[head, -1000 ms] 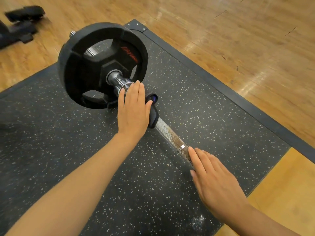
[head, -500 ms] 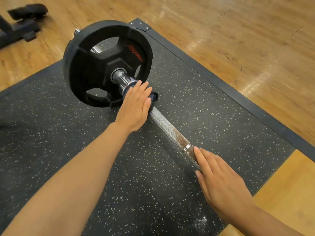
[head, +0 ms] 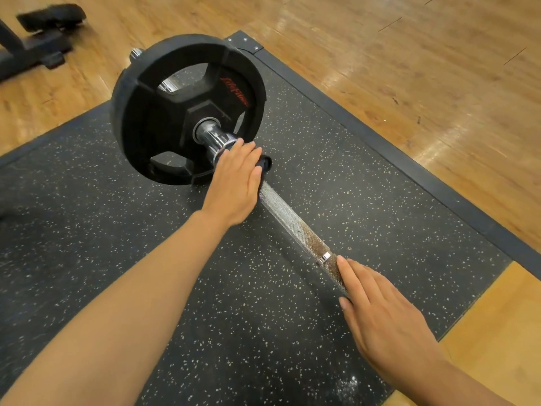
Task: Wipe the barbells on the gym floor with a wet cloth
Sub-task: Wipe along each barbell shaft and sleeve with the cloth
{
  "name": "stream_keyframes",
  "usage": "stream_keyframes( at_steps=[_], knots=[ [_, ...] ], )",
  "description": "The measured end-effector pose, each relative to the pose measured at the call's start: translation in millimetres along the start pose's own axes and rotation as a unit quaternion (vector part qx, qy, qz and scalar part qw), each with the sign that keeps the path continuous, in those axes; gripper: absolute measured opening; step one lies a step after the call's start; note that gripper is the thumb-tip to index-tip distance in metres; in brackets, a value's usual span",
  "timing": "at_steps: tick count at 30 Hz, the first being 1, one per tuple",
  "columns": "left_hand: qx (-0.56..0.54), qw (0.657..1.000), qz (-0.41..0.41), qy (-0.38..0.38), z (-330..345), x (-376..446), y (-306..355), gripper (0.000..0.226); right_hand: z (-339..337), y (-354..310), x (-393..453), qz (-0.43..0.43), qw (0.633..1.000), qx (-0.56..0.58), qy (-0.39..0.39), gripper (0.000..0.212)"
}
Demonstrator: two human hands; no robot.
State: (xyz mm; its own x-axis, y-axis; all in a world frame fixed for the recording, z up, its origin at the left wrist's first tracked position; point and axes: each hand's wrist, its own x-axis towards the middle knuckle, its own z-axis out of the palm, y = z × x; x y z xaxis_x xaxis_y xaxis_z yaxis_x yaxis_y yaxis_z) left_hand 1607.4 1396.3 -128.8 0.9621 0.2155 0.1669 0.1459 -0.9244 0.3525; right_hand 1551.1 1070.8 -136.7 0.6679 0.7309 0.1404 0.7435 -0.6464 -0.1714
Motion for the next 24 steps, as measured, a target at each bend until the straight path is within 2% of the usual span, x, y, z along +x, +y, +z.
stream_keyframes(
  at_steps=[2, 5, 9, 12, 14, 16, 20, 24],
  knots=[
    [-0.043, 0.999, -0.001, -0.008, 4, -8, 12, 0.055, -1, 1, 0, 0.001, 1.0, -0.001, -0.001, 0.055],
    [-0.083, 0.996, 0.044, -0.012, 8, -28, 27, 0.055, 0, 0, 0, 0.0, 1.0, -0.002, -0.003, 0.055],
    [-0.024, 0.997, 0.077, -0.015, 4, -16, 9, 0.054, -1, 1, 0, -0.002, 1.0, -0.001, -0.001, 0.055],
    [-0.015, 1.0, 0.023, 0.012, 3, 4, -3, 0.056, -3, 0, 1, -0.004, 1.0, 0.004, 0.003, 0.055],
    [-0.053, 0.998, -0.024, 0.033, 8, 5, 8, 0.05, -1, 0, 0, -0.005, 1.0, 0.005, 0.005, 0.055],
    [-0.107, 0.993, -0.035, 0.035, 14, -6, 24, 0.044, -2, 1, 1, -0.003, 1.0, 0.005, 0.007, 0.055],
    [-0.144, 0.989, 0.031, 0.014, 16, -32, 34, 0.043, -2, 0, 0, -0.004, 1.0, 0.001, 0.01, 0.055],
    [-0.093, 0.993, 0.073, -0.002, 11, -23, 18, 0.046, -2, 1, 1, -0.004, 1.0, -0.002, 0.004, 0.055]
  ],
)
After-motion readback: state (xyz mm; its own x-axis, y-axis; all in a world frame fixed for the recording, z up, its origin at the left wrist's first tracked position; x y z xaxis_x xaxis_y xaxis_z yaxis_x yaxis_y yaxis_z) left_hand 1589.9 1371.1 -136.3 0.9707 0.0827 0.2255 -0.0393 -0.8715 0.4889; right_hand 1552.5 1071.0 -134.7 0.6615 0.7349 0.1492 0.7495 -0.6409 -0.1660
